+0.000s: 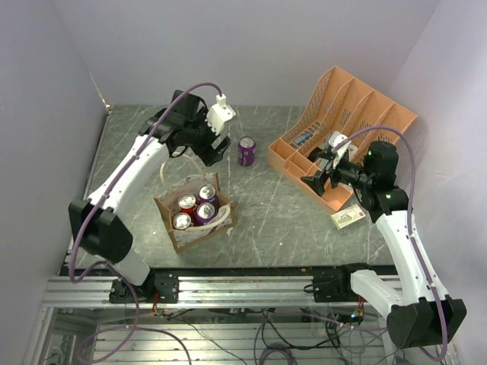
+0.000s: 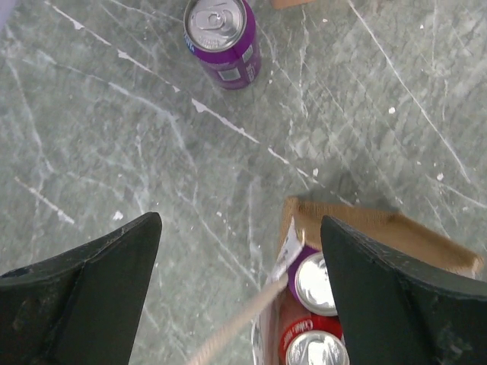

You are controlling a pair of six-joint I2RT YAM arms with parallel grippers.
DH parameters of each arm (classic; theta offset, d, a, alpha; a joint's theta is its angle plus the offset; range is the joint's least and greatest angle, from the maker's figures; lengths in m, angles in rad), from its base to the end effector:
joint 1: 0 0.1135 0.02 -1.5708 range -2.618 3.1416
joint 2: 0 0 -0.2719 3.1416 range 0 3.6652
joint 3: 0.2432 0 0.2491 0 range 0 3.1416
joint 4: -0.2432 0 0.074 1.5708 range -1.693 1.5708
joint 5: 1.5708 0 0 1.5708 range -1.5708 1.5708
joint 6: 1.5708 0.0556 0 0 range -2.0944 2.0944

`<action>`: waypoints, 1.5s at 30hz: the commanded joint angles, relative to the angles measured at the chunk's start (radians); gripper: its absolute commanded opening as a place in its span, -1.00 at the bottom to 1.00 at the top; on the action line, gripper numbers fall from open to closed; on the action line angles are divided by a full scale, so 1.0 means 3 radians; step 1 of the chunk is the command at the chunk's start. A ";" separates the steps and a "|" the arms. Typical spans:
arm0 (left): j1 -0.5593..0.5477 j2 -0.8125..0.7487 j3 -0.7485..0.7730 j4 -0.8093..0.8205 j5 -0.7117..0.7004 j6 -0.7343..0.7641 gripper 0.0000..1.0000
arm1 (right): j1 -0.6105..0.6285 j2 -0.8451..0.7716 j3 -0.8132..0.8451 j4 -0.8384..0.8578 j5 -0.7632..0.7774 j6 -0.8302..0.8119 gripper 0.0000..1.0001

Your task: Place the beverage into the canvas bag

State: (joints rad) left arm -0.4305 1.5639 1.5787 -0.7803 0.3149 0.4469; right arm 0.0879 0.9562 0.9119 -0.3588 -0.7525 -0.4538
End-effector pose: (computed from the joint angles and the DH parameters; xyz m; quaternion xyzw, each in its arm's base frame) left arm 0.3113 -0.1619 0.3610 0.4416 0.7965 -0.1411 0.3882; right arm 0.2086 0.0565 0.3399 -0.4028 0.6935 0.2082 0.5599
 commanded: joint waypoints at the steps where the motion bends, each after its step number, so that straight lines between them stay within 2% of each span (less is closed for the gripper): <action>1: -0.0101 0.0354 0.0269 0.0358 -0.0013 -0.0134 0.93 | -0.0075 -0.0076 -0.0018 -0.0006 0.0021 -0.0041 0.85; 10: -0.0206 0.1016 0.0660 0.0548 -0.0102 -0.0349 0.91 | -0.0123 -0.0054 -0.0078 0.0052 0.0039 -0.0038 0.86; 16: -0.0226 0.1268 0.0733 0.0716 0.0028 -0.0450 0.93 | -0.0130 -0.0111 -0.0105 0.0126 0.0279 0.0016 0.89; 21: -0.0269 0.1533 0.0908 0.0834 -0.0028 -0.0503 0.96 | -0.0130 -0.0146 -0.0135 0.0157 0.0455 0.0033 1.00; 27: -0.0290 0.1809 0.1099 0.0983 -0.0026 -0.0614 0.99 | -0.0141 -0.0132 -0.0134 0.0151 0.0515 0.0047 1.00; 32: -0.0324 0.2086 0.1369 0.0858 -0.0060 -0.0578 1.00 | -0.0142 -0.0149 -0.0146 0.0152 0.0528 0.0045 1.00; 40: -0.0372 0.2313 0.1452 0.0940 0.0028 -0.0616 1.00 | -0.0140 -0.0133 -0.0117 0.0078 0.0521 0.0000 1.00; 45: -0.0380 0.2344 0.1433 0.1015 -0.0025 -0.0616 0.92 | -0.0141 -0.0099 -0.0100 0.0033 0.0488 -0.0015 1.00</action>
State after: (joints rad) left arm -0.5312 2.2597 1.9720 -0.5350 0.2962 0.2714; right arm 0.0532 0.9268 0.8787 -0.3431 -0.6018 -0.4503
